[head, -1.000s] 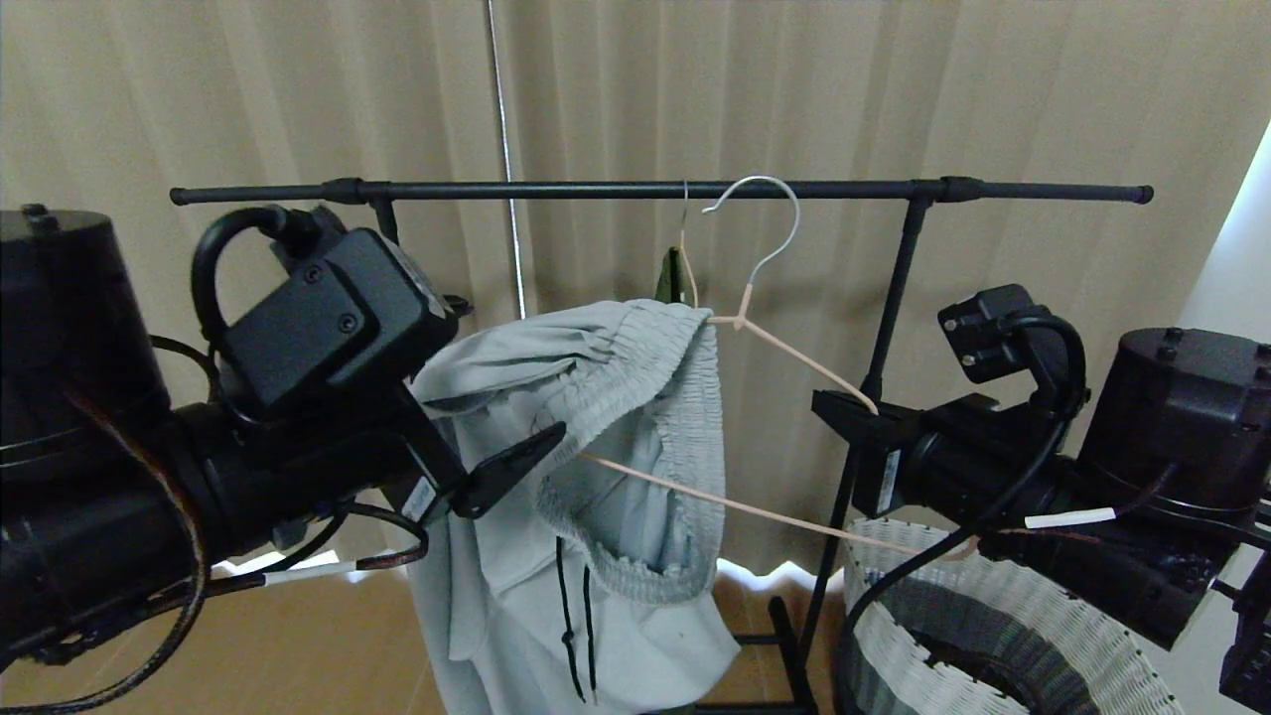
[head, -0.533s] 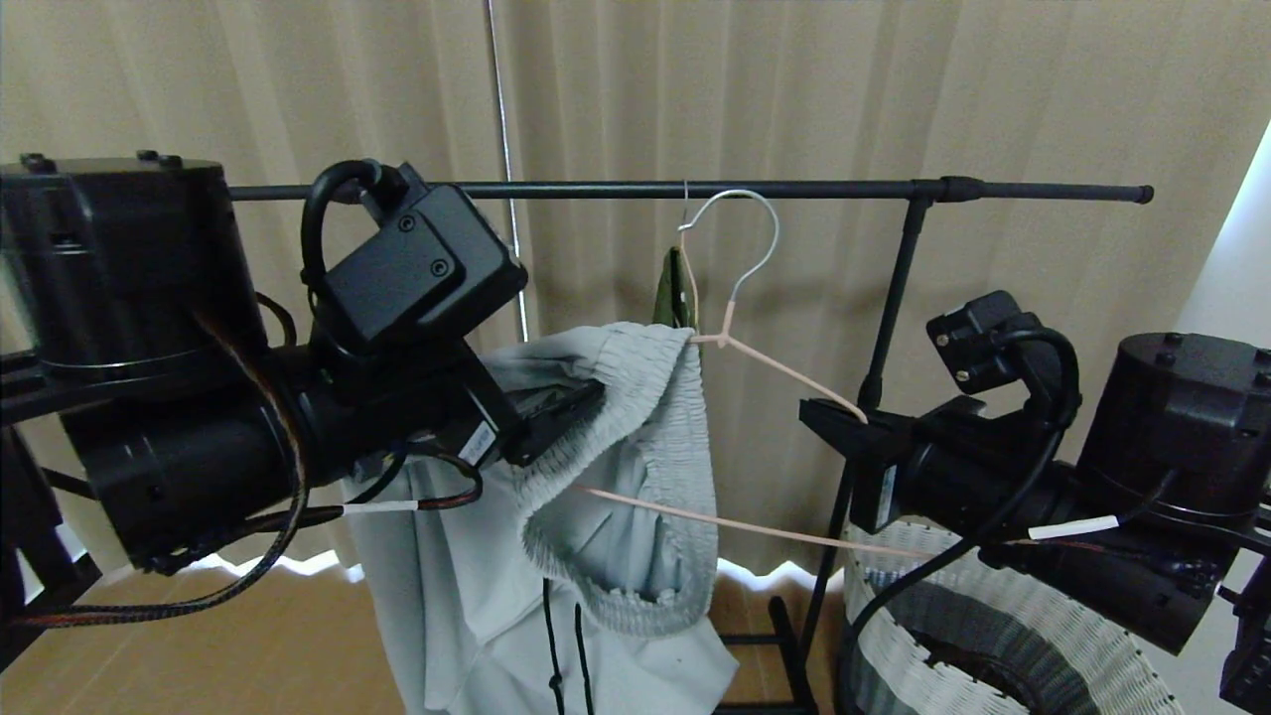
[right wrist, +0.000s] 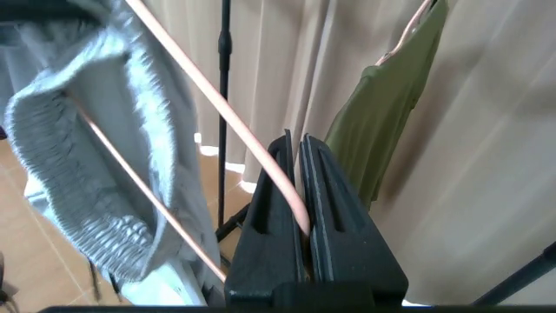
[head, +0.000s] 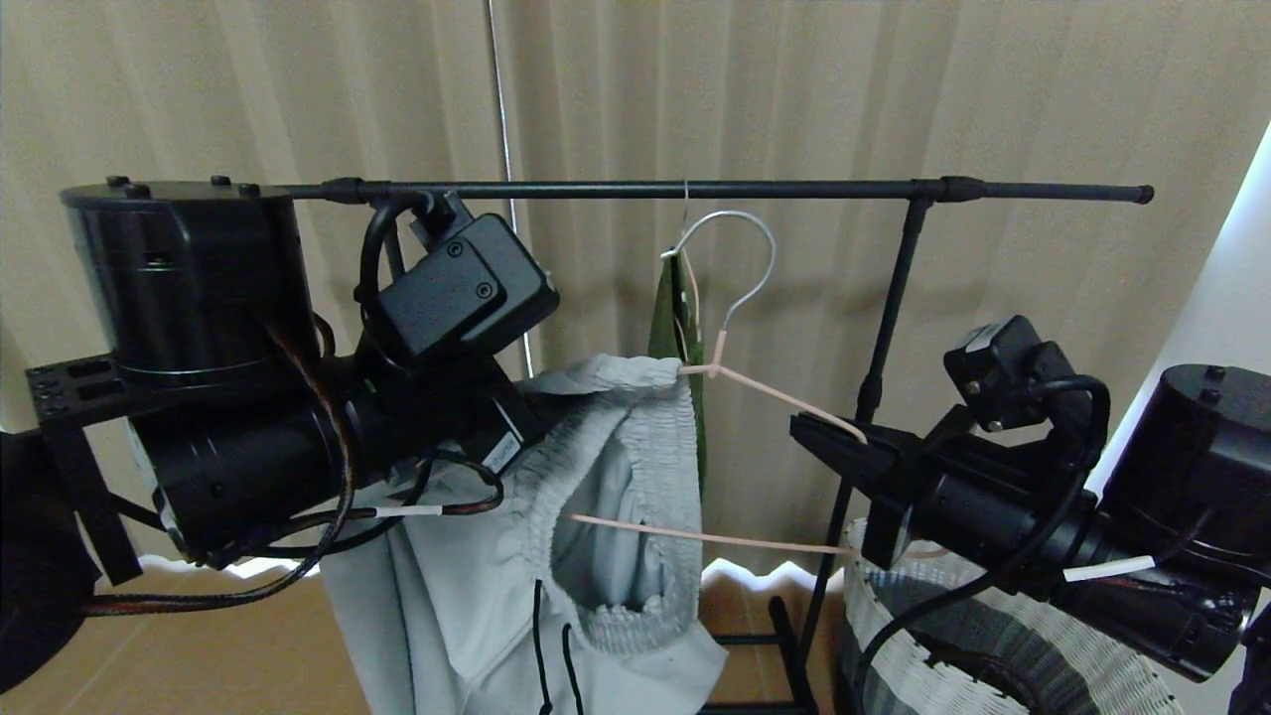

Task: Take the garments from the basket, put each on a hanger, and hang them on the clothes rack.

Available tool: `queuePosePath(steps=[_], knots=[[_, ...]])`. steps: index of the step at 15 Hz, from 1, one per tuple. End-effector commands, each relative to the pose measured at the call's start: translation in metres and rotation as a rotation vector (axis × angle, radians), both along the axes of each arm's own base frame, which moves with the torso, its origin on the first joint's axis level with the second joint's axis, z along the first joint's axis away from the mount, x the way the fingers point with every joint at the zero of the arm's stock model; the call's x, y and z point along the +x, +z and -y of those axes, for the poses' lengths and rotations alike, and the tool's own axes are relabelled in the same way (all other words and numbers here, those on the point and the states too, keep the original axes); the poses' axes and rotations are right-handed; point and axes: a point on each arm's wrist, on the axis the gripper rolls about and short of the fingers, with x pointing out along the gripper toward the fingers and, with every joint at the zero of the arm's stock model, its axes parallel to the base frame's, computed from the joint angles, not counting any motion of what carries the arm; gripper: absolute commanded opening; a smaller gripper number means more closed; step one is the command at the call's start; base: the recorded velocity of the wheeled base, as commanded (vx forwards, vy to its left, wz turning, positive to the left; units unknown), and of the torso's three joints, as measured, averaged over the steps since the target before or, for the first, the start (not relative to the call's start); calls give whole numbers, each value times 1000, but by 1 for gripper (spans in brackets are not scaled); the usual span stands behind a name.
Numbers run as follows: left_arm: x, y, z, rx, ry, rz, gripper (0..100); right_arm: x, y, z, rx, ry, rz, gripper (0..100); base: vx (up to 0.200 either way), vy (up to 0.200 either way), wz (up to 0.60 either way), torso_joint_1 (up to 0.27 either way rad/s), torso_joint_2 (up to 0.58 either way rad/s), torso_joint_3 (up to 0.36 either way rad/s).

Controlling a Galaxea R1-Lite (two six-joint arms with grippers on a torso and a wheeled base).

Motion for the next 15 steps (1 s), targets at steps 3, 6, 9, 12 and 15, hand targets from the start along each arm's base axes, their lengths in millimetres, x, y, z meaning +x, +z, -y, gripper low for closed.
queuePosePath(steps=[3, 6, 9, 12, 15], knots=[[0, -3, 1, 2, -30, -12, 0, 0, 0, 0, 1, 3, 1, 0, 0, 0, 0, 0, 0, 0], [-1, -6, -1, 2, -43, -23, 0, 0, 1, 1, 4, -1, 3, 0, 0, 0, 0, 0, 0, 0], [-2, -12, -2, -18, -42, 11, 0, 0, 2, 1, 4, -2, 6, 0, 0, 0, 0, 0, 0, 0], [-2, -12, -3, -29, -33, 22, 0, 0, 1, 1, 3, -3, 5, 100, 0, 0, 0, 0, 0, 0], [1, -13, -8, -23, 10, 21, 0, 7, 5, 12, 10, -58, 19, 100, 0, 0, 0, 0, 0, 0]])
